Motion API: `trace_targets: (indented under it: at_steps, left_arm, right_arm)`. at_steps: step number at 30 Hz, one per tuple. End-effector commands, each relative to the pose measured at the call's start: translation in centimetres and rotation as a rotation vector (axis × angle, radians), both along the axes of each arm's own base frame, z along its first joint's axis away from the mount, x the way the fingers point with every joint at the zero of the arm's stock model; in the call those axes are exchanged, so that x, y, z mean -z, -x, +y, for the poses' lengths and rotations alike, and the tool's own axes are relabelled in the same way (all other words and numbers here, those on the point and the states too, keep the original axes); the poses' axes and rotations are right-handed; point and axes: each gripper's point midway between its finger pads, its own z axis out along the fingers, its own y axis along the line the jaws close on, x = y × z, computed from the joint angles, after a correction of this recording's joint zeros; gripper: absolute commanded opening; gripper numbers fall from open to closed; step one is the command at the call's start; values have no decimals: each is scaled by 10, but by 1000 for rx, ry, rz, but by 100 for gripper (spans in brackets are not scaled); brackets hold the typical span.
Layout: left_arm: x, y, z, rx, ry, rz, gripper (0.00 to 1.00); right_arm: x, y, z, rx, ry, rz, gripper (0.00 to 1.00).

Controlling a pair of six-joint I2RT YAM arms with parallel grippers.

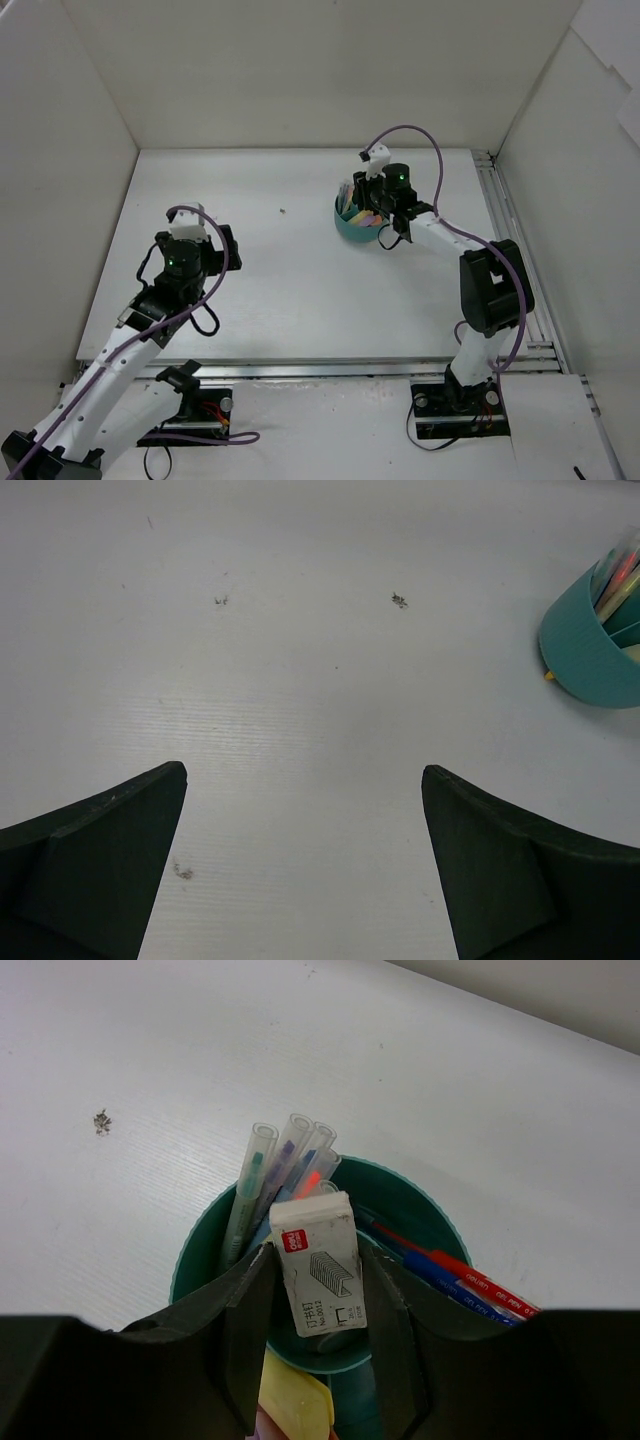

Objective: Sort the stationery into containers
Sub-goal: Place the stapler in the storage box, then reset both arms

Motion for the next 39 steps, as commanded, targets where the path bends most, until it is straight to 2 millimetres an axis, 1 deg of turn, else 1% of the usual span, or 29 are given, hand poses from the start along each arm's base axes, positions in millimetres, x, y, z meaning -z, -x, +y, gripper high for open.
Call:
trace_targets:
  at_steps: [1,5,6,9,11,12,13,14,15,16,17,18,19,20,21,23,24,25,26,27,28,29,30,31,33,34,35,36,39]
  left_arm:
    - [-18,-1,5,-28,25,-46,100]
    - [-20,2,8,-35,25,-49,100]
    - [-20,3,9,-38,25,-52,100]
    - [-22,7,12,-45,28,-55,100]
    - [-24,9,13,-49,33,-63,100]
    - [-25,10,14,-50,34,-68,100]
    - [-26,11,14,-50,36,-70,100]
    - [-27,12,15,-55,38,-73,100]
    - [-30,13,18,-67,37,-78,100]
    - [-30,14,20,-74,39,-77,100]
    - [-31,15,22,-86,39,-78,100]
    - [-32,17,25,-106,44,-79,100]
    - [-33,16,29,-125,48,-81,100]
    - [-33,16,30,-135,51,-78,100]
    - [-29,13,35,-166,60,-65,100]
    - [-24,8,35,-176,78,-31,100]
    - [-16,1,37,-186,95,17,100]
    - [-9,-3,42,-212,93,40,100]
    - [-5,-8,39,-199,103,78,100]
    - [-3,-11,44,-215,107,90,100]
    - [-3,-13,46,-217,110,97,100]
    - [-3,-14,41,-198,119,100,100]
    - [-4,-15,45,-206,126,95,100]
    - [-5,-16,47,-214,136,82,100]
    - [-10,-13,50,-224,152,57,100]
    - [-13,-10,54,-233,160,39,100]
    - [-14,-9,53,-230,164,35,100]
    - [-14,-7,56,-238,166,32,100]
    - [-13,-2,56,-233,169,34,100]
  right_arm:
    - [-39,-10,-4,22,-35,-125,38]
    - [-39,-5,-4,24,-31,-126,42]
    - [-40,-5,-6,29,-32,-127,46]
    - [-48,0,-6,23,-48,-139,49]
    - [-61,5,-7,18,-63,-162,53]
    - [-66,8,-6,11,-74,-169,57]
    - [-80,13,-7,9,-90,-194,61]
    - [-86,17,-9,13,-97,-202,66]
    - [-95,20,-11,23,-111,-217,94]
    - [-111,28,-15,32,-125,-246,98]
    - [-121,33,-19,49,-139,-264,98]
    - [-127,34,-30,126,-178,-264,98]
    - [-139,42,-41,172,-196,-283,98]
    - [-139,46,-52,238,-212,-272,98]
    - [-153,53,-74,373,-292,-285,98]
    - [-133,68,-94,490,-319,-216,98]
    - [-124,83,-126,661,-343,-181,98]
    - [-119,91,-130,683,-358,-148,98]
    - [-116,100,-144,747,-341,-145,98]
    - [-116,113,-156,782,-318,-147,98]
    - [-107,124,-164,805,-261,-118,98]
    - [-104,132,-174,836,-223,-119,98]
    - [-103,144,-182,863,-217,-122,98]
    - [-97,154,-188,885,-190,-108,98]
    - [-90,172,-194,893,-190,-101,98]
    - [-88,177,-194,891,-197,-101,98]
    - [-94,184,-196,889,-229,-127,98]
    - [-87,189,-199,896,-227,-124,98]
    - [-90,202,-202,886,-260,-153,98]
